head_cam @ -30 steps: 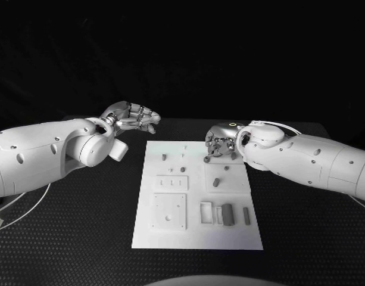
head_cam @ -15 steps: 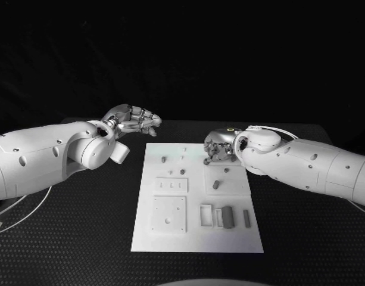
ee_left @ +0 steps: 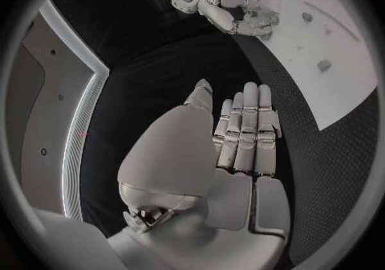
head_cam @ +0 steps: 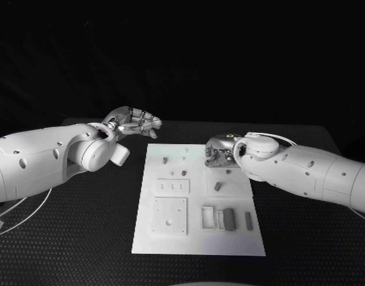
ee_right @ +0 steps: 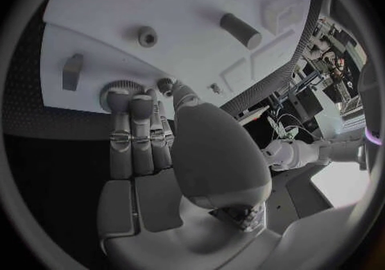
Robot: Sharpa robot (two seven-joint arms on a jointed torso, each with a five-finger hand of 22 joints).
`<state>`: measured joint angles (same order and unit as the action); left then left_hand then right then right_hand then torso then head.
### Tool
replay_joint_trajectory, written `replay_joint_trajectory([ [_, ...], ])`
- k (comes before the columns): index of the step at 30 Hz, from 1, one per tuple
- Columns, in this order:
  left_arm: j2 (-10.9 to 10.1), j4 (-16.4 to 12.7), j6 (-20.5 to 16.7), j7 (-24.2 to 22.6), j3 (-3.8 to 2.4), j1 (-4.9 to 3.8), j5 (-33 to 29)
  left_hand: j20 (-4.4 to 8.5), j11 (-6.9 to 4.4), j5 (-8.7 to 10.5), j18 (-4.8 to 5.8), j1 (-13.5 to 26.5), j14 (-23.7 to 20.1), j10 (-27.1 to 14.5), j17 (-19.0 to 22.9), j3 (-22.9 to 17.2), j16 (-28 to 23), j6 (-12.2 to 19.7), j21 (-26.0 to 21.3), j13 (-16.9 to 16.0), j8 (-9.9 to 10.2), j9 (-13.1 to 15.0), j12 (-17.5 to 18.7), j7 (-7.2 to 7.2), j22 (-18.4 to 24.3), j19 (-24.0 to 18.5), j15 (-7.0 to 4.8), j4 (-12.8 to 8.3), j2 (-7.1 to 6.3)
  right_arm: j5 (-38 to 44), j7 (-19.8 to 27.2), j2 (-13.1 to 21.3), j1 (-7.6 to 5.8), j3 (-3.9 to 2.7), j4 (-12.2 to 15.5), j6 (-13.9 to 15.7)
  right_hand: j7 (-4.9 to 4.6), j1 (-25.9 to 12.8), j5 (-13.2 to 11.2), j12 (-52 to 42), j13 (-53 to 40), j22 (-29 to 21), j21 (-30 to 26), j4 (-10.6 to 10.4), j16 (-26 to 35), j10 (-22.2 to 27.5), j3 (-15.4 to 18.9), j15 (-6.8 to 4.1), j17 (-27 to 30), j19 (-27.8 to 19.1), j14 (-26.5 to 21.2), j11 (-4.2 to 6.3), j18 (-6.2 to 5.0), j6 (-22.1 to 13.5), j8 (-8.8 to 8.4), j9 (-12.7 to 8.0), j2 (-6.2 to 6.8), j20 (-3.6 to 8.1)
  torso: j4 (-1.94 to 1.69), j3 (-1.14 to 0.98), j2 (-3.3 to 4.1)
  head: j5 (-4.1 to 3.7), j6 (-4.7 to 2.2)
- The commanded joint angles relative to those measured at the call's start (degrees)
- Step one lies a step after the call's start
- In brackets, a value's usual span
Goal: Assemble the parts on the task board
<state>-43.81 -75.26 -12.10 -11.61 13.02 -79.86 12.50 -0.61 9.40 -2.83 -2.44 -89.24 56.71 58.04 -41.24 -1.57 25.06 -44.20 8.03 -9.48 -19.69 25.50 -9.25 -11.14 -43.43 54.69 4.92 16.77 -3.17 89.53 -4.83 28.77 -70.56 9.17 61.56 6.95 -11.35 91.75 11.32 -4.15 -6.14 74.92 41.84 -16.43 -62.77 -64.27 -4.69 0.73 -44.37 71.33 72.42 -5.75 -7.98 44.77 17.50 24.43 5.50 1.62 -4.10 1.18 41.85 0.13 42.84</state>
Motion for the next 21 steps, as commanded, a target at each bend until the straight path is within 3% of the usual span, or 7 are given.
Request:
replay_joint_trajectory([
  [1,0.13,-0.12,0.73,-0.52,-0.07,-0.10,-0.30,0.44,0.27,-0.13,-0.01,0.50,0.03,-0.27,-0.11,-0.10,-0.21,0.31,-0.26,0.10,0.33,-0.05,0.41,-0.16,0.09,-0.12,0.00,-0.04,0.03,1.33,-0.57,-0.18,0.07,0.05,0.02,-0.28,-0.16,-0.61,-0.24,-0.08,-0.05,1.26,0.22,-0.10,-0.24,1.47,-0.39,0.08,0.10,-0.29,-0.11,-1.64,-7.02,0.36,0.02,-0.06,0.15,0.10,-0.03,0.13,0.32,-0.16,-0.04],
  [14,0.24,-0.04,0.63,-0.70,-0.09,-0.10,-0.30,0.56,0.26,-0.13,0.11,0.62,0.05,-0.20,-0.21,-0.22,-0.30,0.27,-0.34,0.09,0.35,-0.06,0.48,-0.16,0.11,-0.06,0.00,-0.05,0.08,1.61,-0.38,-1.35,0.93,0.18,-1.34,-0.60,0.06,-0.76,-0.24,-0.53,-0.38,1.28,0.43,0.09,-0.50,0.55,-1.36,-0.23,0.26,-0.26,-0.12,-1.31,-7.02,0.87,0.16,-0.05,-0.44,0.22,-0.20,0.12,0.43,-0.25,-0.01],
  [21,0.23,-0.04,0.56,-0.78,-0.09,-0.10,-0.30,0.61,0.24,-0.13,0.16,0.64,0.07,-0.15,-0.27,-0.27,-0.33,0.23,-0.38,0.09,0.35,-0.05,0.51,-0.16,0.12,-0.03,-0.01,-0.06,0.07,2.17,-0.59,-1.34,1.02,0.20,-1.42,-0.97,0.22,0.11,-0.25,-0.69,-0.65,1.30,0.58,0.53,-0.66,0.13,-1.78,-0.45,0.36,-0.35,-0.14,-1.09,-7.02,1.21,0.27,-0.01,-0.70,0.32,-0.11,0.10,0.47,-0.15,0.07],
])
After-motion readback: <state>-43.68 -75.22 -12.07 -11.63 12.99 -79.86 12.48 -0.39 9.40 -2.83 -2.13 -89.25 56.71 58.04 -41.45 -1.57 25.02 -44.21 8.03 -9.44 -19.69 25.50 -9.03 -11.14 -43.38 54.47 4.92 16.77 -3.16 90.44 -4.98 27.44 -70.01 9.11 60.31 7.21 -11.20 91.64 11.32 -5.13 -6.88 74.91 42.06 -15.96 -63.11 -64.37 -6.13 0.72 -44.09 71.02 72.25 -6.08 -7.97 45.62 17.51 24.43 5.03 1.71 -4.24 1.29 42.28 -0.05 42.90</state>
